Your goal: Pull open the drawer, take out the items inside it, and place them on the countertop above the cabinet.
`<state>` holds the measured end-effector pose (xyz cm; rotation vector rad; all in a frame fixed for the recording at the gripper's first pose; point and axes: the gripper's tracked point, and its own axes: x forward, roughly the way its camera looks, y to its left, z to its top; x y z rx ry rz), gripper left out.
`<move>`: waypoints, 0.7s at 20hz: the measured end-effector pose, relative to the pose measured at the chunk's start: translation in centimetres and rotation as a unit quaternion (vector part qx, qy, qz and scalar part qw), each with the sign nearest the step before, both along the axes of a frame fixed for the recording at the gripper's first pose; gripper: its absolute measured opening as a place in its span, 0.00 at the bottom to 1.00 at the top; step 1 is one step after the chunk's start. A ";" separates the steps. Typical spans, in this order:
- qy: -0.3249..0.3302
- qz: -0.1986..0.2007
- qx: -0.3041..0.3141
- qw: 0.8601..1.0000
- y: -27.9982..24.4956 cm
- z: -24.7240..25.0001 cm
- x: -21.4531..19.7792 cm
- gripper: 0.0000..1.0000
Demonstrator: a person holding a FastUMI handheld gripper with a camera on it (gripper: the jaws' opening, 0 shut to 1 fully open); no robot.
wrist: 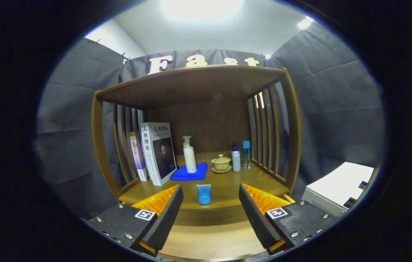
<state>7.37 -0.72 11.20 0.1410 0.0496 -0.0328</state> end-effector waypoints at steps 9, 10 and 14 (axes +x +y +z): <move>0.022 0.007 -0.012 1.000 1.3 -5.5 -7.4 0.95; 0.031 0.005 -0.013 0.999 1.3 -6.4 -7.8 0.95; 0.057 0.014 -0.017 0.998 2.2 -9.0 -9.2 0.95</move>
